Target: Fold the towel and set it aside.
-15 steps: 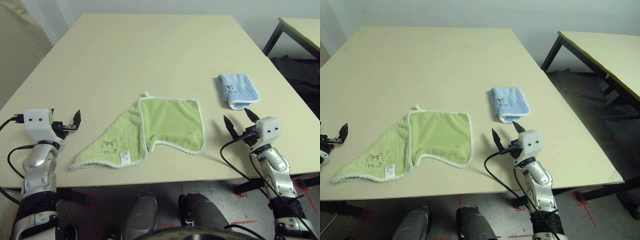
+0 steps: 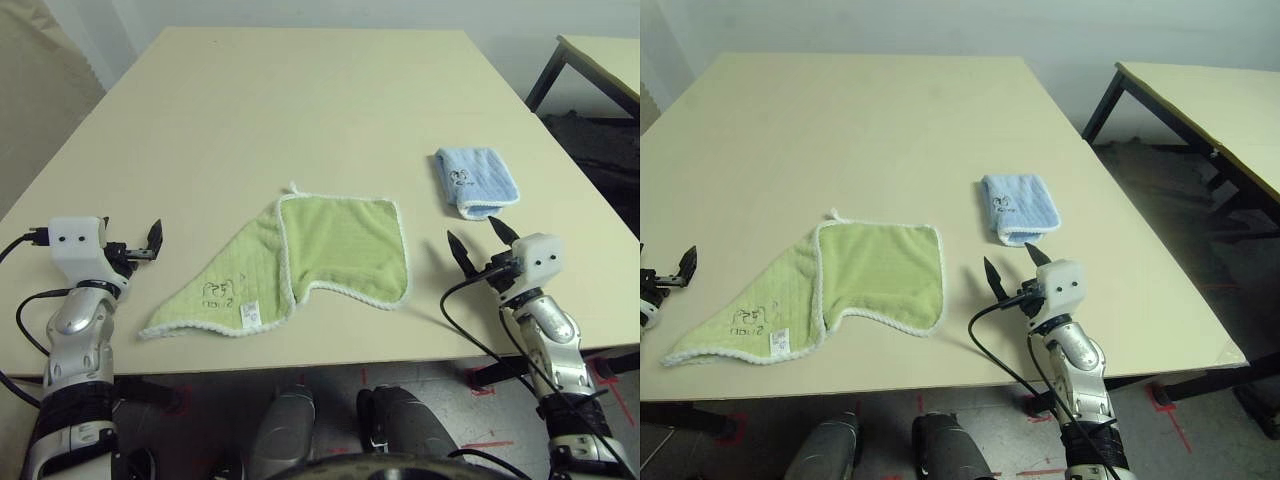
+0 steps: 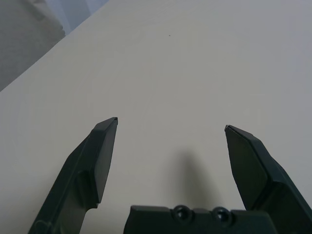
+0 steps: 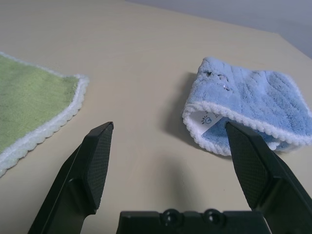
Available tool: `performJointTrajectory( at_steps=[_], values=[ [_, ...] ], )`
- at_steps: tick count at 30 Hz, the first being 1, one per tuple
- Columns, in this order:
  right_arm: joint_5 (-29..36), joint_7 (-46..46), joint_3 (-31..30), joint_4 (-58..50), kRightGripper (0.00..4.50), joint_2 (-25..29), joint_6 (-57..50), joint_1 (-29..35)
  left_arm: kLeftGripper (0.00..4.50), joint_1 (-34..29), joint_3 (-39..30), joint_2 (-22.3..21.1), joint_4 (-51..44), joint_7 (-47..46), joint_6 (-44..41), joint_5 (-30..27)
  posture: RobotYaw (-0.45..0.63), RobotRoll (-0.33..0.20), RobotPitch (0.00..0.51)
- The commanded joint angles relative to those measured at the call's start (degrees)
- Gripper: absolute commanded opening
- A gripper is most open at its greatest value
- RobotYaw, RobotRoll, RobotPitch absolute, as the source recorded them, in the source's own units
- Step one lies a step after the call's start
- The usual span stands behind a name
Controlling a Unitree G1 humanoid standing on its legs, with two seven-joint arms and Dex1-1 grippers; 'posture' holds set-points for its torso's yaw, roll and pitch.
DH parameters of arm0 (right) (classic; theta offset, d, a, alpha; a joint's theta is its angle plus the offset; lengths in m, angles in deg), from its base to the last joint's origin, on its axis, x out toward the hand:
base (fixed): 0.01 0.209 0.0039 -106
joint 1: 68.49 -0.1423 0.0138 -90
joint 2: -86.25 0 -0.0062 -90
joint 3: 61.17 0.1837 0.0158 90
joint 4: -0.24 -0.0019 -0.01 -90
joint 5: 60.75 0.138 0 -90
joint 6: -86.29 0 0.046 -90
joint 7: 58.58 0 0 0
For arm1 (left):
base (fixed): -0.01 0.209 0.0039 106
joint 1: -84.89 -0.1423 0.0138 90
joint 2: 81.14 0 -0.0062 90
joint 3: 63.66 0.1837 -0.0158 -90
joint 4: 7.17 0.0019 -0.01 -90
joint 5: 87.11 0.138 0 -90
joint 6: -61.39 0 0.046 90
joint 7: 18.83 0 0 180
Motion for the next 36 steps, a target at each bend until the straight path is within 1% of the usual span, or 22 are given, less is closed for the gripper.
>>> performJointTrajectory(
  at_steps=[1,6,9,10,13,14,16,19,23,27,32,36],
  values=[
    [0.3,0.1,0.0,0.0,4.46,0.2,-0.5,0.0,4.5,0.1,-0.4,-1.1,0.6,2.1,1.6,-1.0,0.15,0.0,0.097],
    [0.3,0.1,0.1,0.2,4.46,0.2,-0.4,-0.3,4.5,-1.1,0.0,-0.3,-5.4,12.9,2.0,-8.8,0.14,0.0,0.095],
    [0.3,0.6,-0.3,0.2,4.46,0.4,-0.6,-0.7,4.5,-3.4,1.0,-1.3,-13.0,23.5,-2.6,-17.0,0.14,0.0,0.096],
    [0.3,0.7,-0.4,0.2,4.46,0.4,-0.7,-0.9,4.5,-4.0,1.2,-1.7,-14.6,25.7,-3.7,-18.6,0.15,0.0,0.096],
    [1.0,2.8,-1.9,-1.7,4.46,0.9,-3.2,-2.3,4.5,-6.2,2.2,-5.9,-18.6,33.9,-6.2,-20.4,0.15,0.0,0.097],
    [2.0,3.7,-2.4,-2.7,4.46,0.8,-5.3,-3.4,4.5,-7.1,2.8,-7.7,-19.4,36.6,-6.7,-20.3,0.14,0.0,0.097],
    [3.4,5.0,-3.2,-4.3,4.46,0.8,-9.7,-5.6,4.5,-8.1,3.7,-9.9,-20.2,39.7,-7.6,-20.1,0.14,0.0,0.097],
    [4.7,6.4,-4.5,-5.8,4.46,1.2,-16.6,-9.1,4.5,-8.3,4.5,-11.1,-21.1,41.2,-8.3,-19.4,0.14,0.0,0.097],
    [0.1,2.9,-8.5,-6.0,4.46,1.7,-29.3,-15.9,4.5,-7.9,5.4,-10.5,-22.9,39.9,-9.0,-18.4,0.14,0.0,0.095],
    [-0.3,5.6,-12.4,-7.3,4.46,2.3,-39.0,-20.3,4.5,-8.5,6.3,-9.8,-24.8,38.6,-9.4,-17.4,0.14,0.0,0.096],
    [-1.5,6.1,-14.1,-4.2,4.46,1.7,-43.4,-25.2,4.5,-9.1,6.5,-9.7,-27.1,37.2,-10.5,-16.9,0.15,0.0,0.096],
    [-2.6,6.0,-14.8,0.1,4.46,1.0,-44.2,-27.9,4.5,-8.8,6.6,-9.9,-29.4,35.6,-12.1,-16.8,0.16,0.0,0.091]
  ],
)
